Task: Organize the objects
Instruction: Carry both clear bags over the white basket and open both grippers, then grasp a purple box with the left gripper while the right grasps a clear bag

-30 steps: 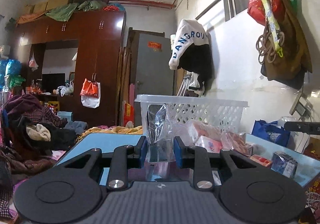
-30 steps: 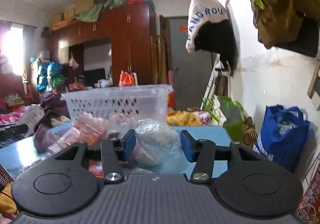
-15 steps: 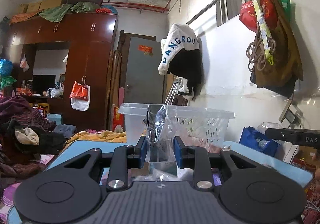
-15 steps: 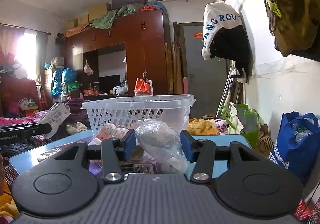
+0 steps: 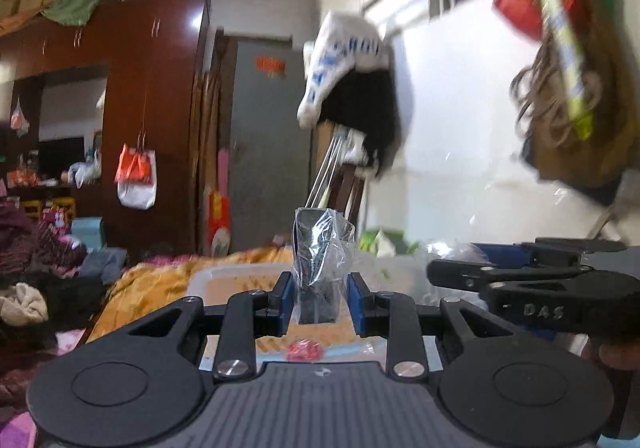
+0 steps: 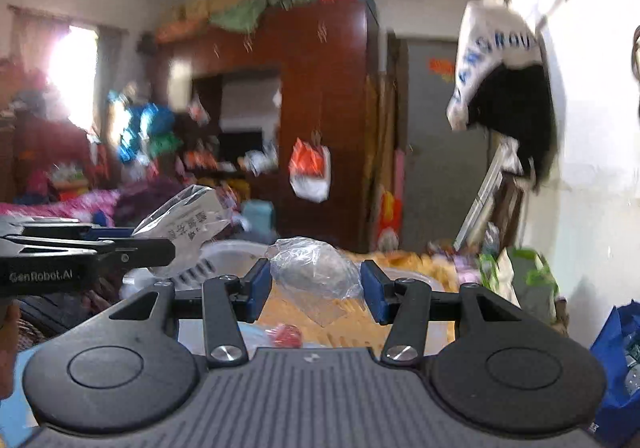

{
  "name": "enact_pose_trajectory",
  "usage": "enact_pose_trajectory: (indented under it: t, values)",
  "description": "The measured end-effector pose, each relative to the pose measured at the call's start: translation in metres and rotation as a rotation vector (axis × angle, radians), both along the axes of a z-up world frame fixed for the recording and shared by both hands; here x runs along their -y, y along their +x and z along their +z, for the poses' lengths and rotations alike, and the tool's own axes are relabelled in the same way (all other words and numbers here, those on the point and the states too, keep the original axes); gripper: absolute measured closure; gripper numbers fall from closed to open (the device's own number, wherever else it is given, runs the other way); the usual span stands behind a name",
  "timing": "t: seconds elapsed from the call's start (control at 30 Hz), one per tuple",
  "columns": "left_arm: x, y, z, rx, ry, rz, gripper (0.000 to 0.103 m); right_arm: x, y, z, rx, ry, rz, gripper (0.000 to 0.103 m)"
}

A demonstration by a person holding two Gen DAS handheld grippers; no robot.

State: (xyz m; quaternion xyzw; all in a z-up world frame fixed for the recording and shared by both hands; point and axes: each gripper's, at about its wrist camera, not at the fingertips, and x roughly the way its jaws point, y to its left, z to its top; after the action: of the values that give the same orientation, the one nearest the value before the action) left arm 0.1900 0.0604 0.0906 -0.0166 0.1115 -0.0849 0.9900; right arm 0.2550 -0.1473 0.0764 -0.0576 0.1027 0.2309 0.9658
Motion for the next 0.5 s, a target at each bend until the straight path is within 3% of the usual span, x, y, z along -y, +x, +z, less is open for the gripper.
enact_pose_trajectory:
  t: [0.03, 0.07, 0.1, 0.13, 0.17, 0.2, 0.33, 0.5]
  values:
    - [0.0, 0.008, -0.003, -0.017, 0.003, 0.019, 0.068, -0.003, 0.006, -0.003, -0.005, -0.02, -0.002, 0.05]
    - [0.0, 0.014, -0.005, -0.022, 0.009, 0.037, 0.058, -0.006, 0.009, -0.005, 0.002, -0.032, -0.017, 0.049]
    - [0.0, 0.017, -0.008, -0.021, 0.019, 0.05, 0.049, -0.006, 0.008, -0.006, 0.011, -0.033, -0.03, 0.039]
    - [-0.002, 0.021, -0.01, -0.025, 0.02, 0.069, 0.028, -0.006, 0.007, -0.007, 0.017, -0.03, -0.041, 0.028]
    - [-0.005, 0.022, -0.011, -0.028, 0.008, 0.082, 0.025, -0.004, 0.004, -0.007, 0.027, -0.026, -0.043, 0.006]
    - [-0.008, 0.02, -0.012, -0.024, -0.008, 0.08, 0.025, -0.001, -0.003, -0.008, 0.045, -0.02, -0.046, 0.0]
    - [-0.016, -0.017, -0.011, 0.041, -0.016, 0.033, 0.021, 0.015, -0.028, -0.009, 0.069, 0.012, -0.033, 0.0]
    - [-0.031, -0.088, -0.043, 0.082, 0.014, 0.021, 0.019, 0.052, -0.078, -0.042, -0.022, 0.058, -0.032, 0.0]
